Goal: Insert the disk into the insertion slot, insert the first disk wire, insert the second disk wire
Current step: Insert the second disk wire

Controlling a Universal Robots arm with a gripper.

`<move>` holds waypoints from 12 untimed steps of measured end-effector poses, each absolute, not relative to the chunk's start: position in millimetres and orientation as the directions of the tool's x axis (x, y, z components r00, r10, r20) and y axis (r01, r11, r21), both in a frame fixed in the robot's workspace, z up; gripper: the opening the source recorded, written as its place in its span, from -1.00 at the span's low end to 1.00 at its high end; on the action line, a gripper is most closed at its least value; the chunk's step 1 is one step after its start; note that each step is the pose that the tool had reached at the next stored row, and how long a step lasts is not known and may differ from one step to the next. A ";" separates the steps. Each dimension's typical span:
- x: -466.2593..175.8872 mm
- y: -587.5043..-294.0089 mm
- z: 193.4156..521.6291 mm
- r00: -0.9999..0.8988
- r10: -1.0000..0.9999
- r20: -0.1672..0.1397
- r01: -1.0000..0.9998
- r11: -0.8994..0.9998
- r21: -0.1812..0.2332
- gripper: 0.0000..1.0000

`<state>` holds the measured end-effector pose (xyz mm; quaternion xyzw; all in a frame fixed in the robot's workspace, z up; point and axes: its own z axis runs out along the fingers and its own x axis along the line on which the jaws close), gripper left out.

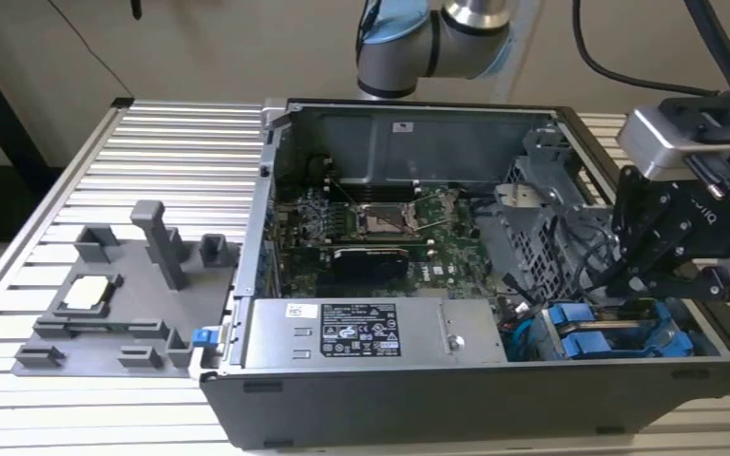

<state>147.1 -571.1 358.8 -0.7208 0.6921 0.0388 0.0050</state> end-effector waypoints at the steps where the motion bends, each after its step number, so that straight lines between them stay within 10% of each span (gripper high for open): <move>1: 147.1 -571.2 357.5 0.037 -0.997 -0.063 -0.998 -0.040 0.047 -0.68; 12: 153.6 -573.1 343.4 -0.026 -0.998 -0.065 -0.999 0.023 0.046 -0.68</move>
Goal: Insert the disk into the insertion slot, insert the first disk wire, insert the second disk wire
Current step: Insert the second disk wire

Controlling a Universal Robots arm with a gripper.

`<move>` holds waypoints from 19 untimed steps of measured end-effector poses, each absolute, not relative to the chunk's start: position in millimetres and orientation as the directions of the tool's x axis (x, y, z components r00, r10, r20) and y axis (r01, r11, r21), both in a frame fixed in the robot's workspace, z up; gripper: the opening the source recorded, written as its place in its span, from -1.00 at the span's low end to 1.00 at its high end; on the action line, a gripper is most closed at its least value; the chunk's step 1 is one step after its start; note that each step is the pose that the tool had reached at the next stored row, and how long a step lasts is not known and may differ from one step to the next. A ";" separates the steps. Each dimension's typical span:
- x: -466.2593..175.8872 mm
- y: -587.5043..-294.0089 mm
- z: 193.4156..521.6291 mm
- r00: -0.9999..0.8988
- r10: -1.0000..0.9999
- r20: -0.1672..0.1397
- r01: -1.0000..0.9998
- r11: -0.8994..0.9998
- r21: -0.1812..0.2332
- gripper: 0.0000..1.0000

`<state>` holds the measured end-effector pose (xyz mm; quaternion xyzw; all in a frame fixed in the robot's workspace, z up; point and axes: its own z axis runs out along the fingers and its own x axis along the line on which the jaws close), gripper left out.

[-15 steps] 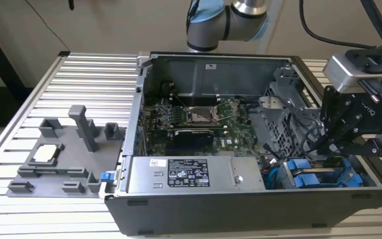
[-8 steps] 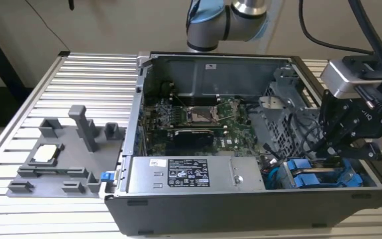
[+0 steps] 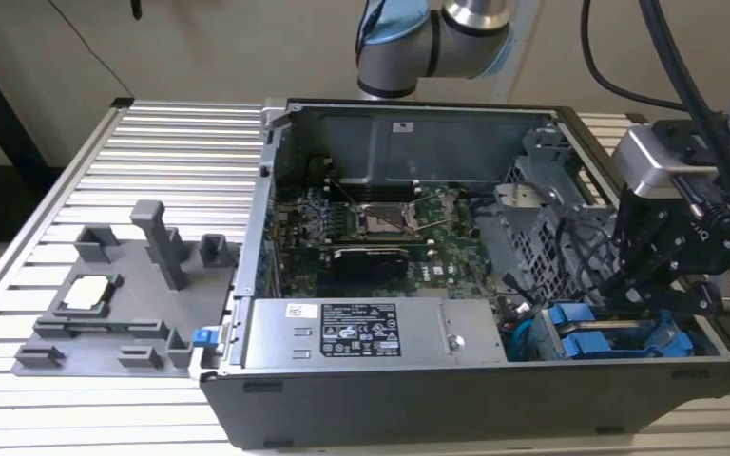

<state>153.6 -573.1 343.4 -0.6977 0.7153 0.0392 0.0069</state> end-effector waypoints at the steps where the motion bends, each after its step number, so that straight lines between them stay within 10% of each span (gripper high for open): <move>1: 154.1 -573.0 342.6 -0.029 -0.997 -0.065 -0.999 0.026 0.046 -0.68; 19: 154.5 -573.0 336.3 -0.048 -0.997 -0.066 -0.998 0.045 0.046 -0.68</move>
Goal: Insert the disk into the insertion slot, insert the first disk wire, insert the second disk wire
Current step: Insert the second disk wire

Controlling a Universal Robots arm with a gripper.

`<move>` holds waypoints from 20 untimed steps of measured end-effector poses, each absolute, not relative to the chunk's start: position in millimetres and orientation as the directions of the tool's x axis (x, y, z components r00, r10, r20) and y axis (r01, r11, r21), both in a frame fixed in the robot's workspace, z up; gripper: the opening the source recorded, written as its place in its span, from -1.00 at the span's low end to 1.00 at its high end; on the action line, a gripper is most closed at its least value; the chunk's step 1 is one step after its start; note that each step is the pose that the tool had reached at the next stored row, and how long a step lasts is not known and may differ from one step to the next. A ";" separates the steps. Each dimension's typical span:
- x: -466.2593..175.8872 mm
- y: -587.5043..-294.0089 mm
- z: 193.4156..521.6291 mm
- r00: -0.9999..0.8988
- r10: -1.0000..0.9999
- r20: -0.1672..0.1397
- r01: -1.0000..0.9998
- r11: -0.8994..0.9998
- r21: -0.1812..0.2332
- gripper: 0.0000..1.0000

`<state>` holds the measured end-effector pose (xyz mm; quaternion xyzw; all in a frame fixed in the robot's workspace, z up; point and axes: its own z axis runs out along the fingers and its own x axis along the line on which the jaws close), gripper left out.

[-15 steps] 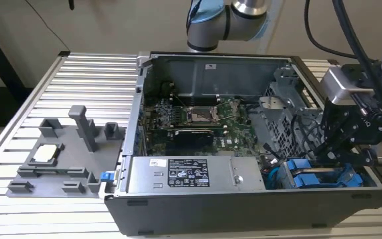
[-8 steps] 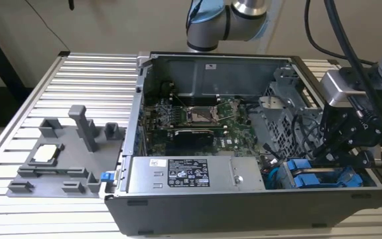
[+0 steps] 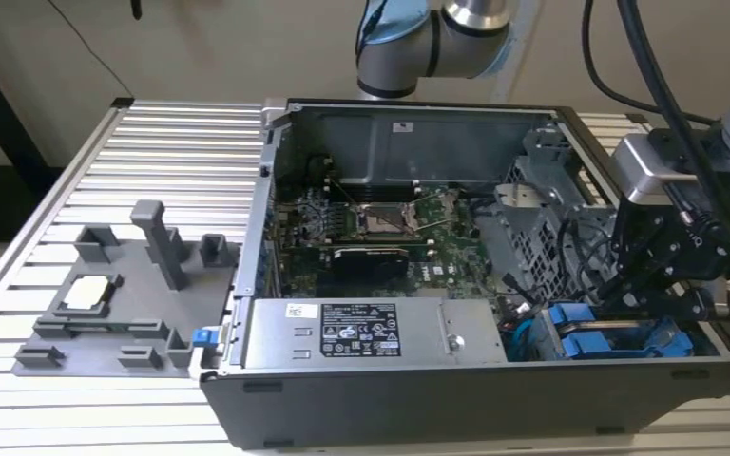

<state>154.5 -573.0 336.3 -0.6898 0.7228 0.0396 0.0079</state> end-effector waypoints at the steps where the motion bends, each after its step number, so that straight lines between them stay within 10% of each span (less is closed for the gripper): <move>1: 154.5 -573.0 336.3 -0.048 -0.997 -0.066 -0.998 0.045 0.046 -0.68; 20: 154.6 -573.1 359.4 -0.048 -0.997 -0.067 -0.998 0.045 0.048 -0.52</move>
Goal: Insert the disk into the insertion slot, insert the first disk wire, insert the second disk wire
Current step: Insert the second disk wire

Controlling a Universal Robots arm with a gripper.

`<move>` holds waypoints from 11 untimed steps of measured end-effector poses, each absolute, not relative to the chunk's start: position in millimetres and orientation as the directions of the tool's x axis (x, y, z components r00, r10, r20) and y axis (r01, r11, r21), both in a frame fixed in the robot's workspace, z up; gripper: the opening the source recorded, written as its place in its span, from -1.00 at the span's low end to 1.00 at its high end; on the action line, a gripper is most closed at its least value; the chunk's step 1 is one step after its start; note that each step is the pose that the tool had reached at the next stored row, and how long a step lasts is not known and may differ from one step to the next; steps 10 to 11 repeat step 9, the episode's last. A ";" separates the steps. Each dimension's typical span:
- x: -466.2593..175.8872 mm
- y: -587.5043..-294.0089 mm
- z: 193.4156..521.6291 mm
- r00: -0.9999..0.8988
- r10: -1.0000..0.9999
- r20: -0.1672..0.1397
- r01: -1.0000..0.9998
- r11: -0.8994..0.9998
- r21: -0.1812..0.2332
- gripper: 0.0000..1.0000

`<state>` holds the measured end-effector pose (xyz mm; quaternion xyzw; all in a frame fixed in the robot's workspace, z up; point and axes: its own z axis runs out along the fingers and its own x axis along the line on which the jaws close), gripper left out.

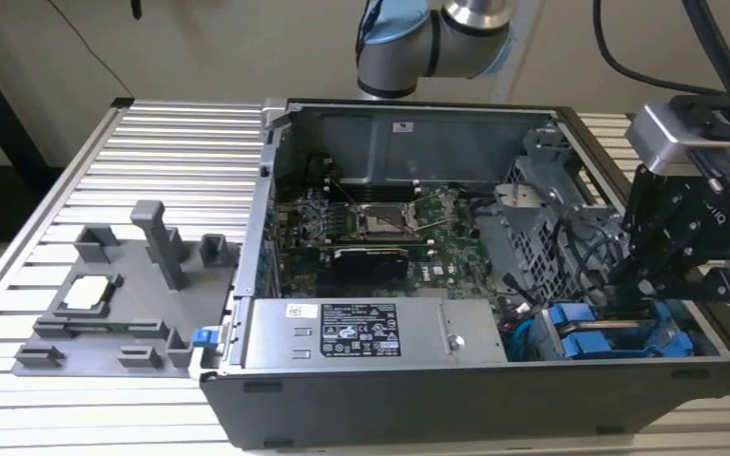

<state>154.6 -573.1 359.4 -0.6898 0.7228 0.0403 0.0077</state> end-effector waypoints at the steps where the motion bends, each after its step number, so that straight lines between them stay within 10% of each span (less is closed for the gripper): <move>1: 154.6 -573.0 361.2 -0.048 -0.997 -0.067 -0.998 0.045 0.048 -0.52; 11: 154.6 -573.0 361.6 -0.048 -0.997 -0.066 -0.998 0.045 0.048 -0.52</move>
